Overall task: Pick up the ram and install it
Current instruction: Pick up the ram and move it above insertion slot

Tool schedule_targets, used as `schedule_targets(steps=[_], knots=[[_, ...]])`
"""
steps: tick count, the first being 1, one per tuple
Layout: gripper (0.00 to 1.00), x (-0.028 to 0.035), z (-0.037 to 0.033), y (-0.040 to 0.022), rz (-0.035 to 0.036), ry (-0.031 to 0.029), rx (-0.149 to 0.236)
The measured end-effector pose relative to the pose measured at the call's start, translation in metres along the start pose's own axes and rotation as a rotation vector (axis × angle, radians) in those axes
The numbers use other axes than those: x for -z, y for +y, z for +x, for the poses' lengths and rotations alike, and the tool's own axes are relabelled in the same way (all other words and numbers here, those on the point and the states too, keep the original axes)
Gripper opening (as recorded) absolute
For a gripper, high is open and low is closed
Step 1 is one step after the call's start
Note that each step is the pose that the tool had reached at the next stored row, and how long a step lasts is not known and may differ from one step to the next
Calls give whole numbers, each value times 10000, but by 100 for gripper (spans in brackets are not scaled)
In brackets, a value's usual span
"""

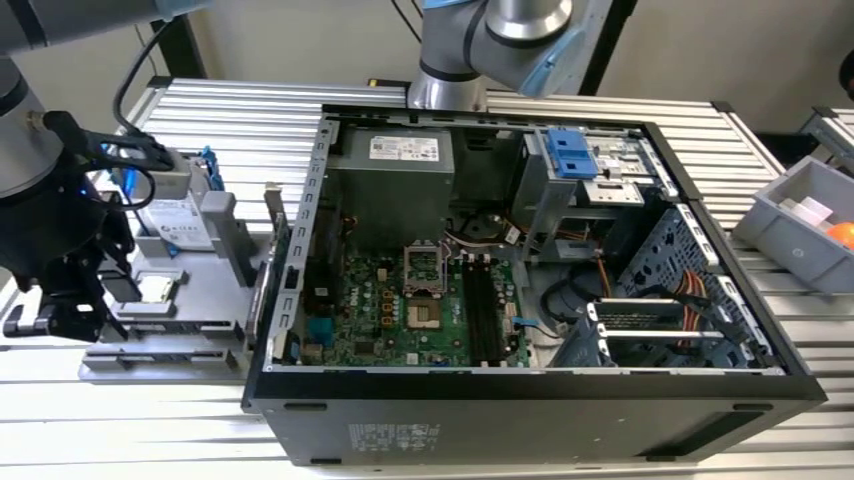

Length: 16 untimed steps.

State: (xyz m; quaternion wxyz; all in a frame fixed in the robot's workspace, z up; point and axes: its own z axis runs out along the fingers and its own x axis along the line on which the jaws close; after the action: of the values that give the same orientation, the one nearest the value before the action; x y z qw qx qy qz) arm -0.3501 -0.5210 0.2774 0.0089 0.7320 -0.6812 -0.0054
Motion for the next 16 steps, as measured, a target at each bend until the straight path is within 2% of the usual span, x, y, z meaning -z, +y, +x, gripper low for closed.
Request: schedule_targets(steps=[16], knots=[[100,-75,27,0,-1,16,-1]])
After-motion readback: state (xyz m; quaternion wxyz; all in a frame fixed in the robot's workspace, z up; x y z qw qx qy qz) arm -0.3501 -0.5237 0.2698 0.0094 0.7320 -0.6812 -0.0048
